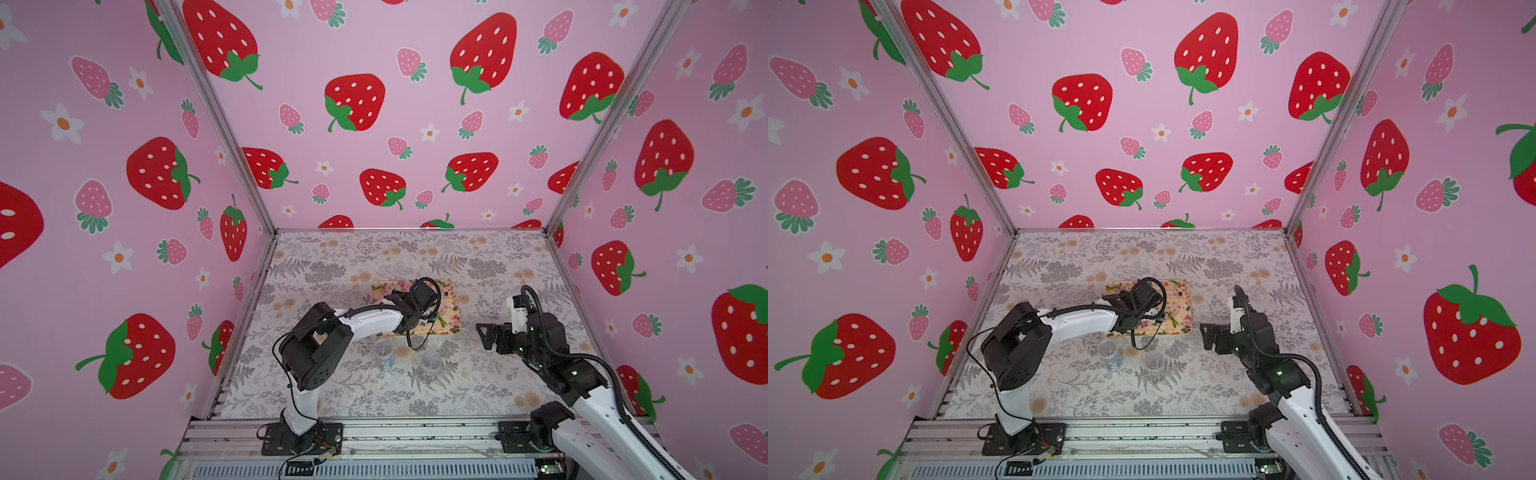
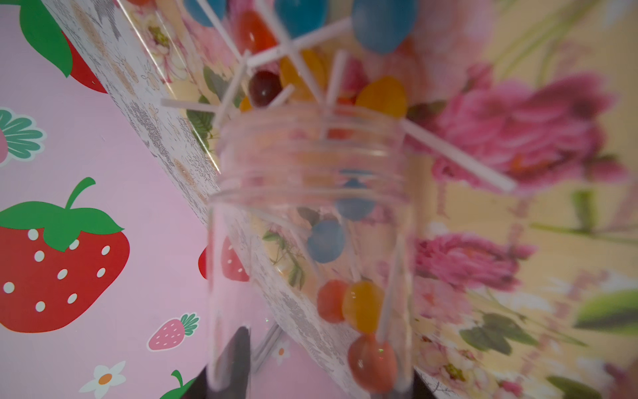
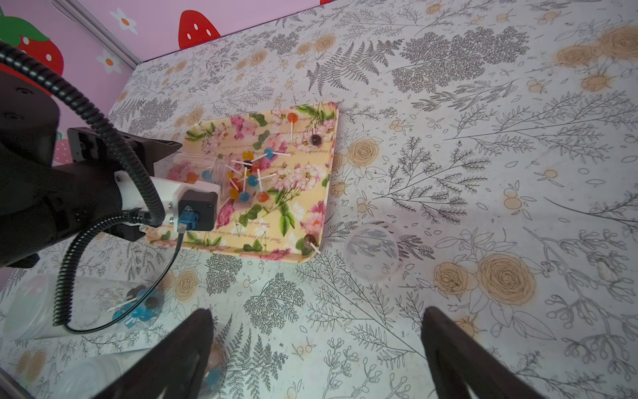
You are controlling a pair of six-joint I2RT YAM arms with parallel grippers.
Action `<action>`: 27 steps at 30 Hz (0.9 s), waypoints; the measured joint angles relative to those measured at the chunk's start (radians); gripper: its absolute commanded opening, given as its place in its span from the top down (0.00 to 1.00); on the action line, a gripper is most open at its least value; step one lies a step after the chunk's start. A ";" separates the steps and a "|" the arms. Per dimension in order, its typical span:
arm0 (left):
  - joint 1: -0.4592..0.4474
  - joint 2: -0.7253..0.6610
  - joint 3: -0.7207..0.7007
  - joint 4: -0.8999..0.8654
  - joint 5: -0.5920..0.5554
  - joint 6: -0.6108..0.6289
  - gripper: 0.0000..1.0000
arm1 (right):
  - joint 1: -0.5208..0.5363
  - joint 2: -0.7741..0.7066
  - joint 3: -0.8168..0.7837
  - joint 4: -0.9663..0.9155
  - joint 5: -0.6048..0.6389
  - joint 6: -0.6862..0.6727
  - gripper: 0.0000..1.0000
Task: Pour the candies out of the jar
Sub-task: 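Pour the candies out of the jar onto the tray.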
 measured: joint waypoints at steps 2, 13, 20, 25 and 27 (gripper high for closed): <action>0.000 -0.003 -0.010 0.001 -0.003 0.003 0.55 | 0.000 -0.004 -0.001 -0.002 -0.001 0.000 0.04; 0.000 -0.097 -0.035 0.003 -0.033 0.024 0.55 | 0.000 -0.008 -0.001 -0.005 -0.006 0.000 0.04; 0.002 -0.124 -0.066 0.002 -0.043 0.026 0.55 | 0.000 -0.009 -0.001 -0.005 -0.009 0.000 0.04; 0.005 -0.119 -0.079 -0.006 -0.039 0.023 0.55 | 0.000 -0.009 -0.001 -0.005 -0.010 0.000 0.04; 0.007 -0.108 -0.079 -0.008 -0.032 0.017 0.55 | 0.000 -0.009 -0.001 -0.005 -0.010 0.000 0.04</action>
